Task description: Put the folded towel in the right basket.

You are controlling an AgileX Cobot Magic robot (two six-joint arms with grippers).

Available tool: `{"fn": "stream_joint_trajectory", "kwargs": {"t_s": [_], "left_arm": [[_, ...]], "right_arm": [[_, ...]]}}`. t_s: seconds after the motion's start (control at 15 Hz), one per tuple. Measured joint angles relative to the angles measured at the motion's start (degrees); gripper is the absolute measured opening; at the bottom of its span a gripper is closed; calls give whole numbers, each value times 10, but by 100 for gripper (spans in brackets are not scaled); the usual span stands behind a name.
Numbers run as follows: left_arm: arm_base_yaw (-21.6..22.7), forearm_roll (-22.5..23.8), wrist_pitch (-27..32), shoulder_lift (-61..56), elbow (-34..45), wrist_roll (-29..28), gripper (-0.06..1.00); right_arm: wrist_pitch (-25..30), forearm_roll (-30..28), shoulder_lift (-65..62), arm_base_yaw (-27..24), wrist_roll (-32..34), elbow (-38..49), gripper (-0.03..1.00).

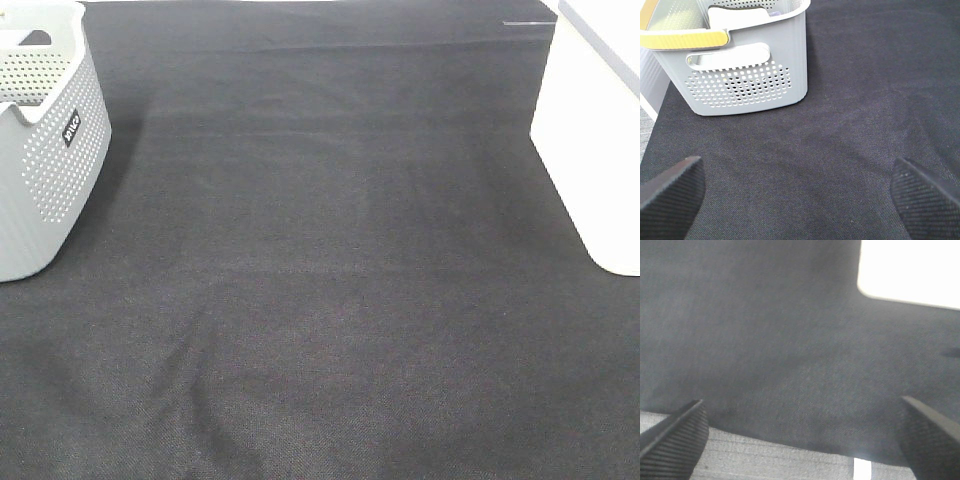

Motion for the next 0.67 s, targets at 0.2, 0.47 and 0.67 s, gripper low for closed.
{"fn": "stream_joint_trajectory", "kwargs": {"t_s": [0.2, 0.47, 0.67], "left_arm": [[0, 0, 0, 0, 0, 0, 93], [0, 0, 0, 0, 0, 0, 93], [0, 0, 0, 0, 0, 0, 93]], "right_arm": [[3, -28, -40, 36, 11, 1, 97], [-23, -66, -40, 37, 52, 12, 97], [-31, -76, -40, 37, 66, 18, 97]]}}
